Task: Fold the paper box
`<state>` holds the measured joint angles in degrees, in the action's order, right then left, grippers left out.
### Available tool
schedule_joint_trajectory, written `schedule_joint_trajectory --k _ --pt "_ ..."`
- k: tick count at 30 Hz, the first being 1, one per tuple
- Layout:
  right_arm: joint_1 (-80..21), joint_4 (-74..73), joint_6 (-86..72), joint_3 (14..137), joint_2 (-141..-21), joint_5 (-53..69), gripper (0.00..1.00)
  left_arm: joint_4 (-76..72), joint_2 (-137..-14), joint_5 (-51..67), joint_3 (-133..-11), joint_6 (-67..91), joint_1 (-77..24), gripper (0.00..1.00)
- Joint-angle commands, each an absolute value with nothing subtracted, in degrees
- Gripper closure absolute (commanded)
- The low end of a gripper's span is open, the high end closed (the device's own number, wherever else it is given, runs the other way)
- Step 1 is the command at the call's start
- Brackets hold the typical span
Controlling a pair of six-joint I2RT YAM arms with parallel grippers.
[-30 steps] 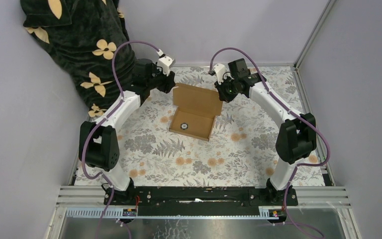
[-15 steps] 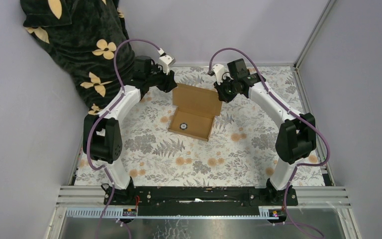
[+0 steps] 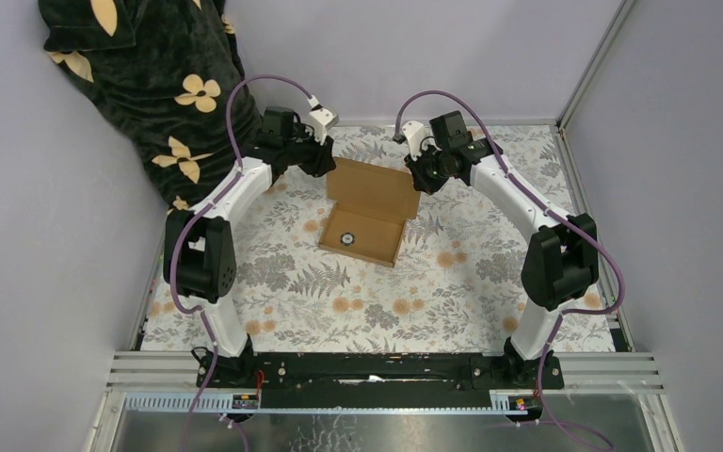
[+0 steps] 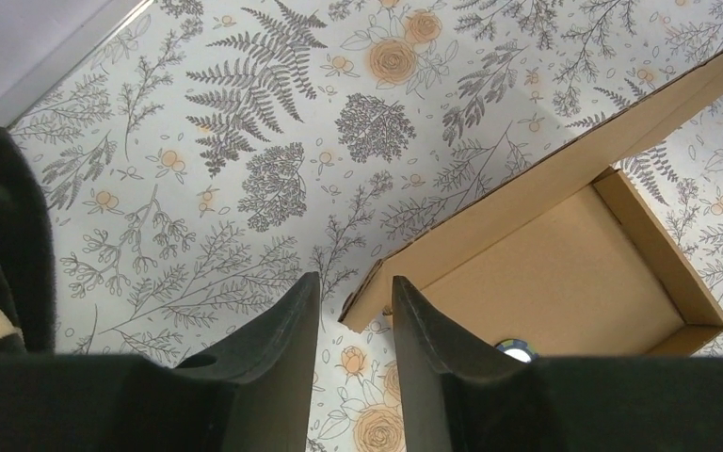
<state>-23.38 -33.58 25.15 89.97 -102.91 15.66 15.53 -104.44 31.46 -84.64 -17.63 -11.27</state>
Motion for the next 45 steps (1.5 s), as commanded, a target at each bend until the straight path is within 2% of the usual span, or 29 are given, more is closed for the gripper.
schedule_joint_trajectory --k 1,45 --pt "-24.52 -36.6 25.62 90.02 -104.05 14.87 1.0 17.21 -105.09 30.38 -87.13 -18.94 -11.77 0.61" --pt "-25.47 -36.58 25.49 90.27 -104.57 14.03 1.0 17.4 -105.61 29.62 -87.53 -18.43 -12.52 0.79"
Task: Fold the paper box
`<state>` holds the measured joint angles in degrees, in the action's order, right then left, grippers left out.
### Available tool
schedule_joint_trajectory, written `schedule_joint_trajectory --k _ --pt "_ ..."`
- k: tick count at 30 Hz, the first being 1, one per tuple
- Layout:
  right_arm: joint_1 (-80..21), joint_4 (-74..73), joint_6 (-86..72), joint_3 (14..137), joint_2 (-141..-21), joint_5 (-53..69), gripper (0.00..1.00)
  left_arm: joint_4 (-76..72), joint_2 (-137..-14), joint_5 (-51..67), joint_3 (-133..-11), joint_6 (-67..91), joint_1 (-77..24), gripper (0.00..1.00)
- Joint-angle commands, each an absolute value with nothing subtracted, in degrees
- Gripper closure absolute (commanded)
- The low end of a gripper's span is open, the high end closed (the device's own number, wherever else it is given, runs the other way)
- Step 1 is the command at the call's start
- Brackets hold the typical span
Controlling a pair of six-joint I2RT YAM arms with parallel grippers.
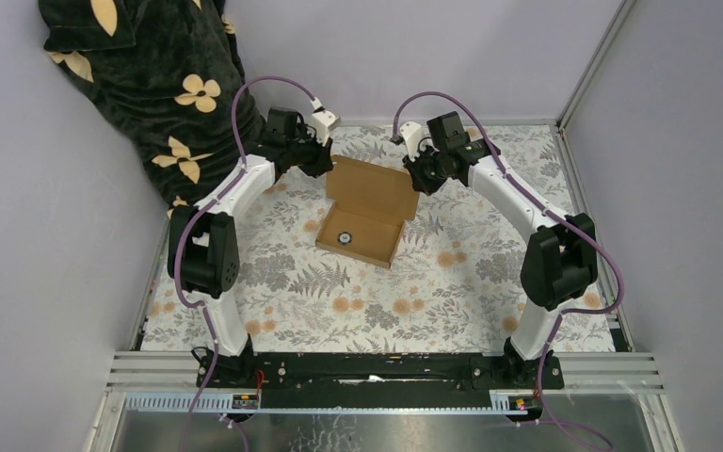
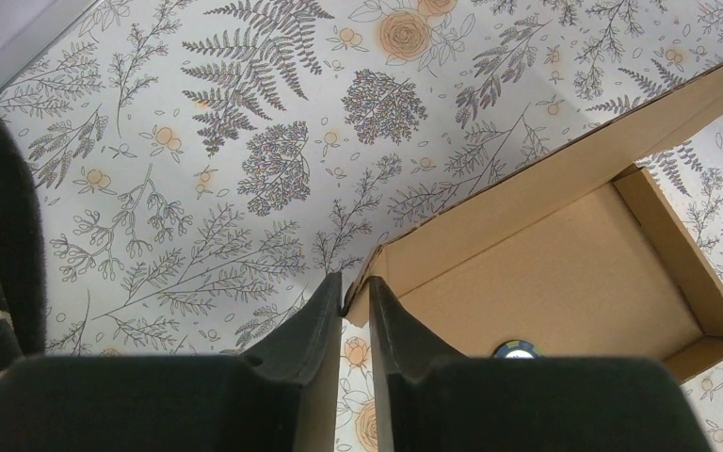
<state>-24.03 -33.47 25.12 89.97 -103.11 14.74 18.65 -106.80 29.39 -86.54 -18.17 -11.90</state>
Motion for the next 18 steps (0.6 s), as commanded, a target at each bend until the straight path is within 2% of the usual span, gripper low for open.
schedule_joint_trajectory --k 1,18 --pt "-25.49 -36.6 25.47 90.22 -104.59 13.95 1.0 17.48 -105.55 29.62 -87.55 -18.45 -12.61 0.79" --pt "-26.6 -36.63 25.21 90.88 -104.32 12.91 1.0 17.47 -103.54 27.4 -86.6 -18.68 -15.13 0.87"
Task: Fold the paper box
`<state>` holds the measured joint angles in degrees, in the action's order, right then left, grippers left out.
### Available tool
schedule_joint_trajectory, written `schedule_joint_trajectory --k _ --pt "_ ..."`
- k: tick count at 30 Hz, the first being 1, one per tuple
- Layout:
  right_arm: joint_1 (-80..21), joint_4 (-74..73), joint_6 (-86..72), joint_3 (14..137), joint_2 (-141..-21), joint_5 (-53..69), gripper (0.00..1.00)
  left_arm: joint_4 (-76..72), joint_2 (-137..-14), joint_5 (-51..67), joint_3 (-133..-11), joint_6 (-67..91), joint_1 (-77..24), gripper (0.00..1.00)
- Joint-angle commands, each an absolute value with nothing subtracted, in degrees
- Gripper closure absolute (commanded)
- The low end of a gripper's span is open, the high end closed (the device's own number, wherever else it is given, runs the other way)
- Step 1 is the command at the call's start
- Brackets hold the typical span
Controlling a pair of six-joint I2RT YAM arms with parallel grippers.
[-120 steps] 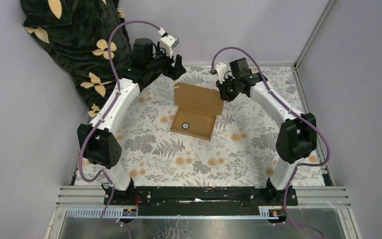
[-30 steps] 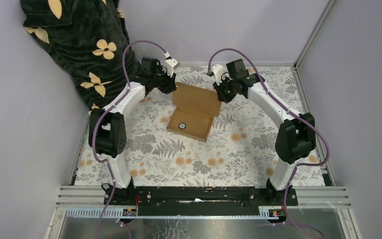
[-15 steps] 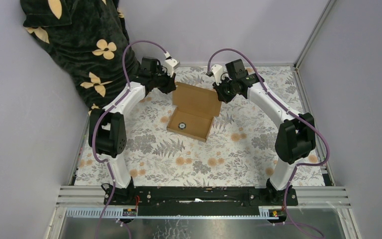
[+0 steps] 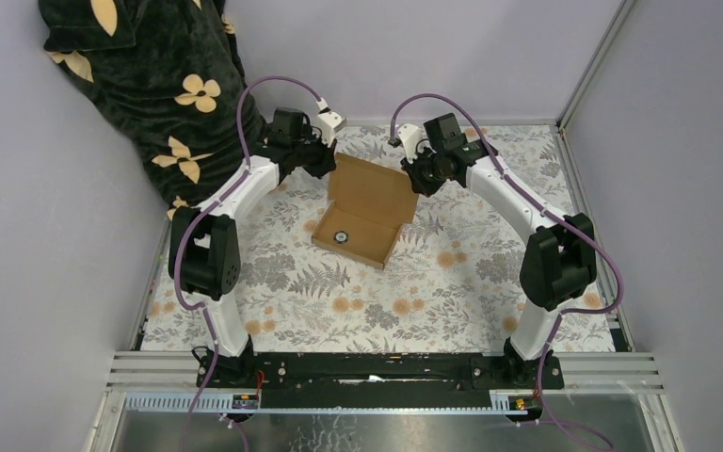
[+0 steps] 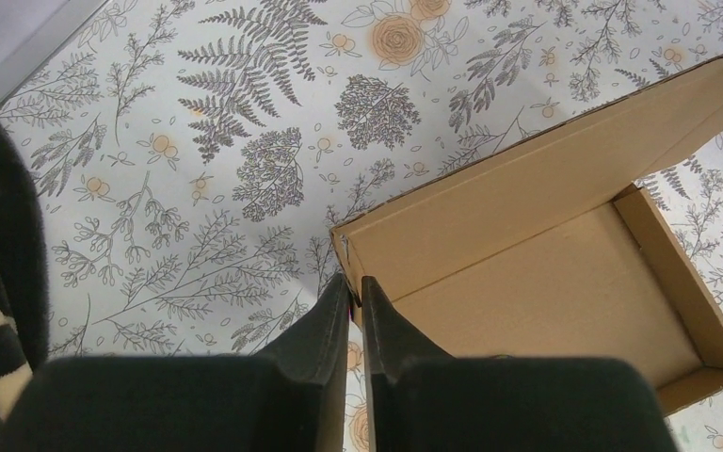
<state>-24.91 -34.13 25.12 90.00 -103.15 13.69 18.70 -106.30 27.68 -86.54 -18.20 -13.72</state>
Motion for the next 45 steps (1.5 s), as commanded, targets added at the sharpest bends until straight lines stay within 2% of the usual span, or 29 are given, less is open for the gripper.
schedule_joint_trajectory --k 1,29,45 --pt "-26.69 -36.57 25.22 90.96 -104.27 12.73 1.0 17.49 -103.57 26.95 -86.53 -18.64 -15.28 0.87" --pt "-29.44 -34.19 21.05 94.13 -104.97 4.76 1.0 17.33 -101.81 20.99 -85.72 -15.87 -18.7 0.9" --pt "-31.28 -33.43 17.09 97.25 -105.23 -0.39 1.0 11.97 -96.38 22.19 -78.87 -9.54 -19.14 0.91"
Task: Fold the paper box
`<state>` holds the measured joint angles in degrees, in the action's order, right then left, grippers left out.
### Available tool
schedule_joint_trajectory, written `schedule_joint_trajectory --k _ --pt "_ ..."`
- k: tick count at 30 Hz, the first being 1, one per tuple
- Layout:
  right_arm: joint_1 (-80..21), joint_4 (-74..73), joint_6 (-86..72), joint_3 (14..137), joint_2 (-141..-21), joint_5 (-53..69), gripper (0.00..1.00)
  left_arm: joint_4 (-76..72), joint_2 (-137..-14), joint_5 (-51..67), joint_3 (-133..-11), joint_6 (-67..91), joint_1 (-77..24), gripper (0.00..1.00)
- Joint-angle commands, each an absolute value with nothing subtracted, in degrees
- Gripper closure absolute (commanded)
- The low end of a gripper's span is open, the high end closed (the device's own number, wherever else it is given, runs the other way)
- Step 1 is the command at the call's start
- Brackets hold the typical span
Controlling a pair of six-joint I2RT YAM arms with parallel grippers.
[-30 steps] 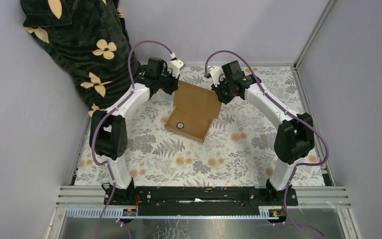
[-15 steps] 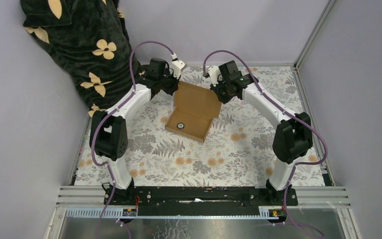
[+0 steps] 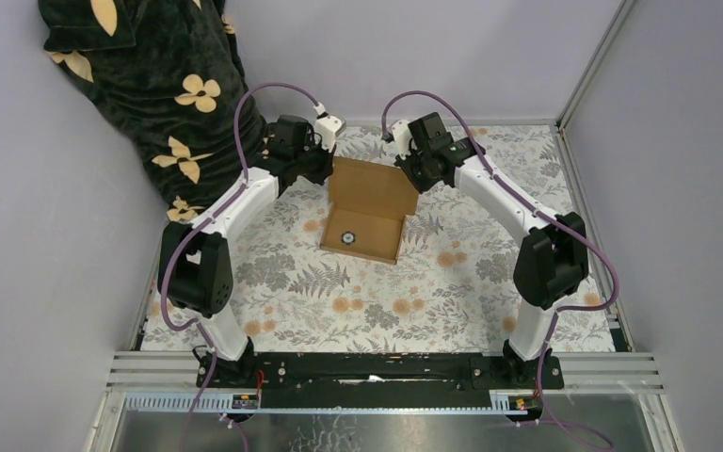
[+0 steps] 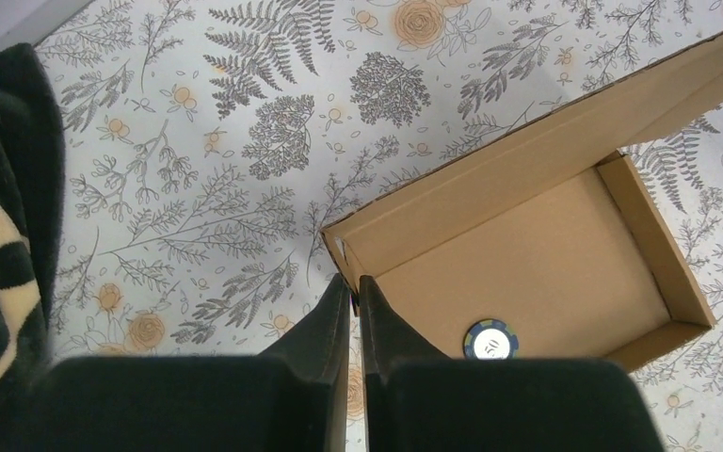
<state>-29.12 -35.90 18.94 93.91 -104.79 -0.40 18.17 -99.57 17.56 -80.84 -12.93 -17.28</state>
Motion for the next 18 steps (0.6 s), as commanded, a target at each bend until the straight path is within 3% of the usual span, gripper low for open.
schedule_joint_trajectory --k 1,18 --pt "-31.36 -33.48 16.77 97.55 -105.34 -1.11 1.0 11.52 -96.06 22.32 -78.19 -9.23 -19.23 0.91" --pt "-34.58 -29.5 8.33 95.89 -104.86 -6.9 1.0 9.81 -92.11 17.53 -72.51 -5.35 -23.76 0.93"
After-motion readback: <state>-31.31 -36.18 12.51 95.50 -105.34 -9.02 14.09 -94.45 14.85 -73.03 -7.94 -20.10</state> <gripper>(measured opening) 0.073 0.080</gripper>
